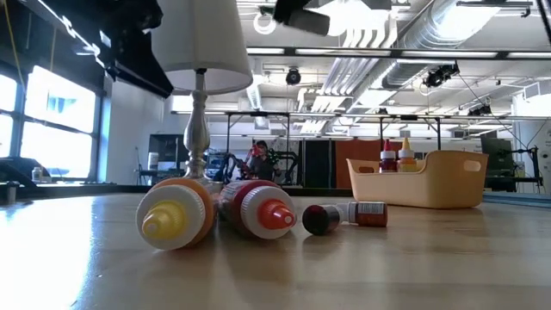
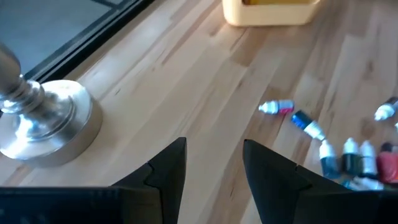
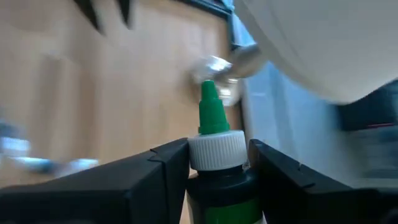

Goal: Pick & Place food coloring
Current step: Put the large green food coloring bottle into the yellow bin

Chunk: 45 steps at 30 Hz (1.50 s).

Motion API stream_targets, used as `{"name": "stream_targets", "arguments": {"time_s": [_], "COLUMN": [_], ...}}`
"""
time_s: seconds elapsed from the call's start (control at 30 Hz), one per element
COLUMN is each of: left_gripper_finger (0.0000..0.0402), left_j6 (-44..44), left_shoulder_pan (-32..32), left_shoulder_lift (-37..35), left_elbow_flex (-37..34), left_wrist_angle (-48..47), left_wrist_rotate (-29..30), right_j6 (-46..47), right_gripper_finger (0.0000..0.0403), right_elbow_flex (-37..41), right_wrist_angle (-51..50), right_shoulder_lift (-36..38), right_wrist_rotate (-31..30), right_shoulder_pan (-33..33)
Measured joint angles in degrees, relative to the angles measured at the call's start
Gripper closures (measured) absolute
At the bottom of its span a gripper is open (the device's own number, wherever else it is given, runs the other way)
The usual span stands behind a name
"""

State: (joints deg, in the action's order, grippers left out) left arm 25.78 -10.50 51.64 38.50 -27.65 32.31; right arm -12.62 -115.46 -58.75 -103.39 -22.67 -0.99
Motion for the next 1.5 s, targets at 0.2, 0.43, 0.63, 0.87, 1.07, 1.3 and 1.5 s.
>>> {"name": "stream_targets", "arguments": {"time_s": [0.2,0.43,0.63,0.87,1.07,1.3,1.5], "left_gripper_finger": [0.0246,0.0246,0.0246,0.0246,0.0246,0.0246,0.0246], "left_j6": [-2.62,-18.24,-35.94,-42.14,-41.93,-41.82,-41.81], "left_shoulder_pan": [0.00,0.00,0.00,0.02,0.04,0.02,0.00], "left_shoulder_lift": [0.00,0.00,0.82,4.42,7.86,9.59,9.60], "left_elbow_flex": [0.00,0.00,0.06,0.06,0.02,0.02,0.02], "left_wrist_angle": [6.06,20.58,35.26,41.82,46.01,51.05,51.10], "left_wrist_rotate": [0.53,0.78,1.45,-1.94,0.20,-0.27,-0.62], "right_j6": [3.21,1.22,-1.16,-2.90,-3.61,-1.70,-2.81], "right_gripper_finger": [0.0254,0.0258,0.0253,0.0254,0.0260,0.0252,0.0261], "right_elbow_flex": [0.00,0.04,0.11,0.08,0.00,19.60,52.65], "right_wrist_angle": [-0.62,-3.25,-2.98,-4.57,-6.90,7.73,41.20], "right_shoulder_lift": [3.61,3.63,6.13,13.56,20.85,29.35,36.69], "right_wrist_rotate": [11.82,13.58,14.75,14.89,16.57,21.71,20.35], "right_shoulder_pan": [-1.08,-0.43,-0.37,-0.35,-0.63,-1.38,-1.48]}}
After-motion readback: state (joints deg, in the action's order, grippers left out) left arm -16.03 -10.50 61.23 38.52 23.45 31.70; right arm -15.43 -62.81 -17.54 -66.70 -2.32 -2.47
